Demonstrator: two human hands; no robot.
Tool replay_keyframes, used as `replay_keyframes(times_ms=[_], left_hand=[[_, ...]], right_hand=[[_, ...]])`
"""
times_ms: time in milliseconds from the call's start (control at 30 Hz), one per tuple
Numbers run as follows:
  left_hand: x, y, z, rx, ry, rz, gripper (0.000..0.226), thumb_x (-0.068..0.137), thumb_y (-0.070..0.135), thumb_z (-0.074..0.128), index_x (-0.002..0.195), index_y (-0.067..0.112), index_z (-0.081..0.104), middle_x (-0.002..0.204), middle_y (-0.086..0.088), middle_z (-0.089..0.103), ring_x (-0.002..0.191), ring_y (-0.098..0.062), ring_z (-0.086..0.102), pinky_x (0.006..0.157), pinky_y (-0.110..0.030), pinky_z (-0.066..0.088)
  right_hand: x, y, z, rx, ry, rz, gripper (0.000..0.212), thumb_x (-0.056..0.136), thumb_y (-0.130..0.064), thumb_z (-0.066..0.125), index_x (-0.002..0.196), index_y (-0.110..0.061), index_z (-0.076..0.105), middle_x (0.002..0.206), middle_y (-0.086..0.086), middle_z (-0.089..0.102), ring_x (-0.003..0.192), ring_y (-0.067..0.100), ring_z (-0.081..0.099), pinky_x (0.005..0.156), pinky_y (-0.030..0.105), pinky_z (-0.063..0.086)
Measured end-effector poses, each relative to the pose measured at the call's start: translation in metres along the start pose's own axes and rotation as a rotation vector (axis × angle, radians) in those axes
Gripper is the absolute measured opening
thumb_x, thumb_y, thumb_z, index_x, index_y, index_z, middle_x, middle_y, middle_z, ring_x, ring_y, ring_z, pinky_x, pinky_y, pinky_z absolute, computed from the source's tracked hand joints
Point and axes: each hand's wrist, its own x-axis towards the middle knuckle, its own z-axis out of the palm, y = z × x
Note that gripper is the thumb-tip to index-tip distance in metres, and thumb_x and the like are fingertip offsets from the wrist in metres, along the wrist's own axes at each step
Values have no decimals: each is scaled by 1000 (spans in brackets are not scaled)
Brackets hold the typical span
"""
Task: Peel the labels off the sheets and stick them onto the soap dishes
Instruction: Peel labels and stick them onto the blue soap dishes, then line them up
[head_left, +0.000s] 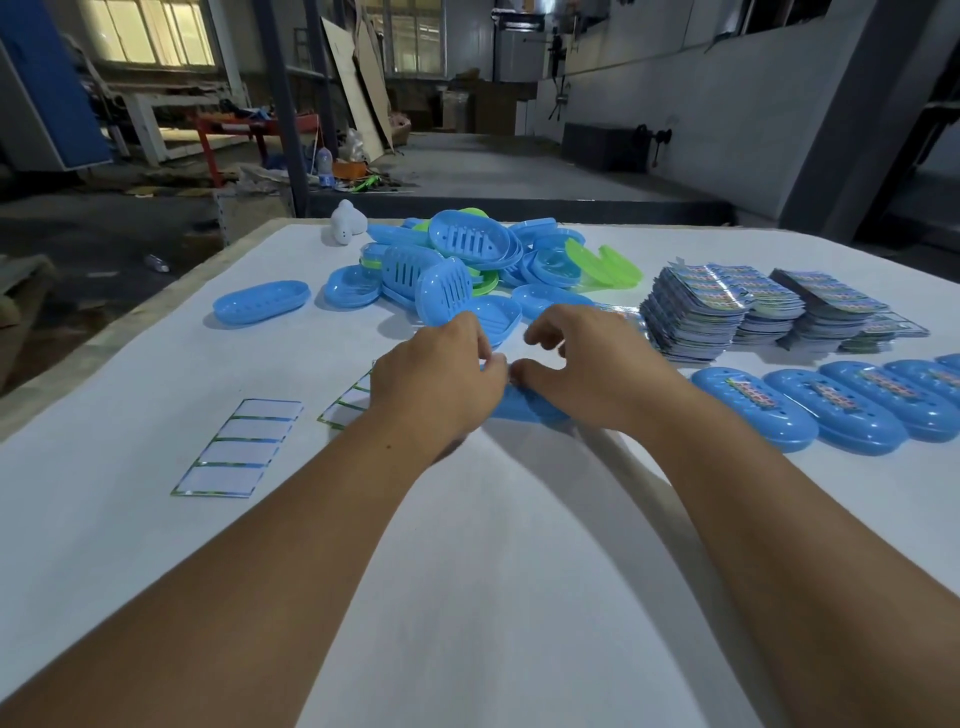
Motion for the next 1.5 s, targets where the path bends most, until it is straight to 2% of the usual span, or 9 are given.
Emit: replay_keyframes(times_ms=[133, 233, 333, 500, 700, 933, 1033, 1267, 1500], left_hand=[[5, -3, -5, -73, 71, -45, 18, 99, 39, 42, 102, 26, 54, 91, 0, 61, 86, -28, 57, 71, -37, 46], [5, -6, -5, -96, 97, -50, 14, 99, 37, 43, 100, 27, 52, 90, -1, 62, 82, -28, 57, 66, -35, 44], [4, -6, -3, -88, 91, -46, 10, 97, 38, 47, 99, 29, 51, 86, 3, 59, 80, -26, 56, 66, -34, 45], [4, -7, 0, -98, 65, -57, 10, 92, 41, 53, 97, 33, 52, 87, 6, 57, 80, -22, 56, 67, -32, 43], [3, -6, -1, -100, 17, -59, 9, 90, 39, 56, 97, 33, 53, 90, 5, 61, 83, -22, 60, 70, -34, 49], [3, -7, -2, -79, -2, -73, 7, 90, 39, 56, 95, 33, 55, 85, 3, 64, 80, -21, 60, 66, -32, 45], [4, -8, -2, -53, 0, -75, 7, 90, 39, 55, 93, 33, 56, 82, 3, 65, 79, -20, 60, 65, -32, 45], [4, -9, 0, -15, 9, -66, 9, 92, 40, 54, 97, 33, 56, 92, 5, 63, 82, -19, 59, 68, -32, 45], [9, -12, 6, 11, -11, 22, 40, 98, 29, 50, 138, 29, 52, 116, -5, 61, 105, -25, 56, 82, -38, 48]], right_hand=[[-5, -8, 5, 110, -154, -114, 53, 79, -54, 74, 129, -39, 62, 118, -17, 65, 100, 8, 61, 84, 26, 47], [-7, -11, 5, -6, -159, -107, 59, 76, -60, 71, 132, -44, 60, 120, -20, 66, 94, 7, 57, 81, 27, 45], [-10, -10, 2, -206, -123, -29, 63, 75, -73, 60, 132, -44, 59, 123, -18, 66, 112, 17, 60, 90, 36, 48], [-9, -4, -4, -373, -124, 169, 57, 72, -75, 51, 104, -30, 64, 111, -6, 68, 96, 23, 59, 71, 35, 36], [-13, 0, -15, -345, -182, 296, 50, 71, -71, 52, 70, -22, 41, 91, 0, 57, 85, 29, 52, 69, 35, 38], [-20, -3, -29, -285, -184, 302, 43, 81, -33, 64, 122, -22, 60, 125, 4, 57, 117, 33, 54, 93, 41, 49], [-22, -2, -32, -283, -176, 294, 45, 82, -14, 57, 126, -20, 59, 128, 7, 55, 118, 35, 51, 98, 44, 49], [-21, 3, -30, -289, -156, 271, 42, 86, -10, 53, 125, -20, 62, 129, 9, 58, 117, 36, 54, 97, 43, 49], [-20, 0, -24, -259, -151, 260, 40, 82, -9, 54, 118, -20, 65, 123, 7, 60, 113, 35, 55, 88, 39, 49]])
